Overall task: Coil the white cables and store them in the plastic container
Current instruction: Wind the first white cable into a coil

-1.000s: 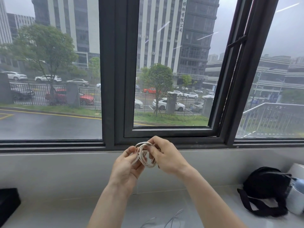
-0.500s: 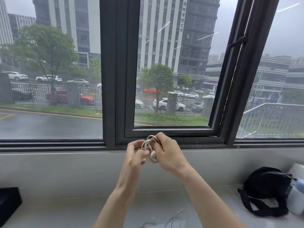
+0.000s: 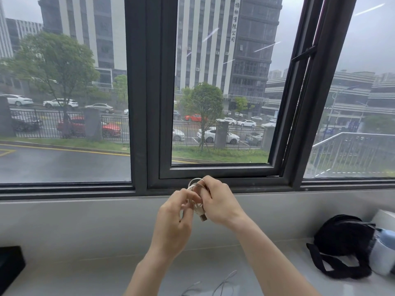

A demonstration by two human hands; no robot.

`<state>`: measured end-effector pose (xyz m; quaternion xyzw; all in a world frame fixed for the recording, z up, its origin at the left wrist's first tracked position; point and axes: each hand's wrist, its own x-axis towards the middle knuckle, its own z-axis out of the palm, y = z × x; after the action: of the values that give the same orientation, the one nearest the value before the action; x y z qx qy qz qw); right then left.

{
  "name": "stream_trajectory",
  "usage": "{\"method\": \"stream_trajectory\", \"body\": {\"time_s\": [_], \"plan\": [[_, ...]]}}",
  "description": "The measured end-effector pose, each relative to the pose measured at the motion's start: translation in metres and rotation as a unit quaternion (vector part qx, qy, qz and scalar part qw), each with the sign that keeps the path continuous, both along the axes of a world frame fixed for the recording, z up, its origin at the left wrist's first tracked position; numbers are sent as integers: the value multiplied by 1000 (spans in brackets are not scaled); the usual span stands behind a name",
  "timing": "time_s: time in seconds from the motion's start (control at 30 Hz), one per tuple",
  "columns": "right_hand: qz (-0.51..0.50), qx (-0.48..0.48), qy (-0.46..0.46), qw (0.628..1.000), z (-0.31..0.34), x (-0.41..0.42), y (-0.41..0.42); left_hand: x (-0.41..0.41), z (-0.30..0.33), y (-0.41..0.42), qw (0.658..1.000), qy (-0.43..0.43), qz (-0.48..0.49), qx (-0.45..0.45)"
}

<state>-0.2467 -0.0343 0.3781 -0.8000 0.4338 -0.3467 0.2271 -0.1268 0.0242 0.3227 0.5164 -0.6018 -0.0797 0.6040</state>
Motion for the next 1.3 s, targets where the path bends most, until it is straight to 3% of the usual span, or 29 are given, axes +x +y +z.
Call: {"method": "stream_trajectory", "body": {"time_s": [0.3, 0.43, 0.6, 0.9, 1.07, 1.23, 1.3], "plan": [[46, 131, -28, 990, -13, -6, -13, 15, -1, 10, 983, -184, -15, -5], [33, 136, -36, 990, -14, -4, -14, 18, -9, 10, 980, -197, -31, 2], [0, 145, -47, 988, -12, -7, -18, 17, -19, 7, 987, -138, 20, -79], [-6, 256, -176, 951, -10, -16, -29, 24, -33, 18, 984, -123, 72, -108], [-3, 233, -178, 956, -13, -13, -27, 23, -44, 20, 989, -108, 69, -77], [20, 219, -177, 959, -16, -13, -26, 18, -30, 26, 994, 0, -97, 56], [31, 216, -167, 962, -21, -16, -25, 16, -27, 20, 993, 62, -84, 56]]}}
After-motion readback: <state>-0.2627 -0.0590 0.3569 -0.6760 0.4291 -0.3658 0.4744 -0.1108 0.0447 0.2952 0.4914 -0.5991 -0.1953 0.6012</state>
